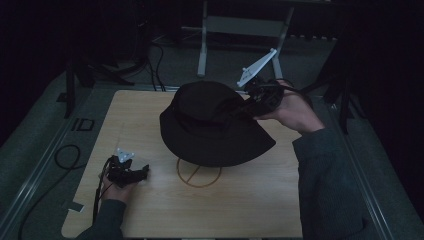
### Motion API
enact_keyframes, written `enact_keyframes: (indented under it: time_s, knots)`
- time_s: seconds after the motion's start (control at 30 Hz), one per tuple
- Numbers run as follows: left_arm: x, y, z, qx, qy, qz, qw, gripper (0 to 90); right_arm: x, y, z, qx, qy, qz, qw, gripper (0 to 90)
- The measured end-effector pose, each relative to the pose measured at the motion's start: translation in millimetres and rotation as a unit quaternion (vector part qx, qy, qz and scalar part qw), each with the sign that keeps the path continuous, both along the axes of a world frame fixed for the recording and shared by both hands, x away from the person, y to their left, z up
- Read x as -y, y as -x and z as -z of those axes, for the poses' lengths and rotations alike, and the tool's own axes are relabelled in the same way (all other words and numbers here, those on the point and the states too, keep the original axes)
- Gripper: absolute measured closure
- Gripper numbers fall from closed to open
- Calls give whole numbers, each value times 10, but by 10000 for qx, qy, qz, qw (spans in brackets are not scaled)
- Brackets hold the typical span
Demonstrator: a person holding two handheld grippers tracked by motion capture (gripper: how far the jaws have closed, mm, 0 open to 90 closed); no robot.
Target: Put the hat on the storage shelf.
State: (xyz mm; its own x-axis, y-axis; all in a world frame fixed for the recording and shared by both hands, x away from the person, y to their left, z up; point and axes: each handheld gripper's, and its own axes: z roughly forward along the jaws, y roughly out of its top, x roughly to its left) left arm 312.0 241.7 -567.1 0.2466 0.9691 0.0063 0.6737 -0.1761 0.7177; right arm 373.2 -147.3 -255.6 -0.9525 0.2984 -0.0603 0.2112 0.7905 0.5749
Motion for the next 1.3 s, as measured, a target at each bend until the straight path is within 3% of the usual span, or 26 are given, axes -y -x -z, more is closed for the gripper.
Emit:
enact_keyframes:
  time_s: [0.3,0.43,0.8,1.3]
  knots:
    - [-2,0,-1,-3,-9,7,10000,175,-81,-31,132,-229,144,-121,9996,869]
    - [-1,0,-1,-5,-6,9,10000,175,-156,-39,212,-350,329,-191,9987,862]
    - [1,0,0,1,2,7,10000,175,-329,-59,484,-644,917,-333,9931,845]
    - [1,0,1,7,-5,6,10000,175,-434,-55,683,-834,1263,-458,9874,808]
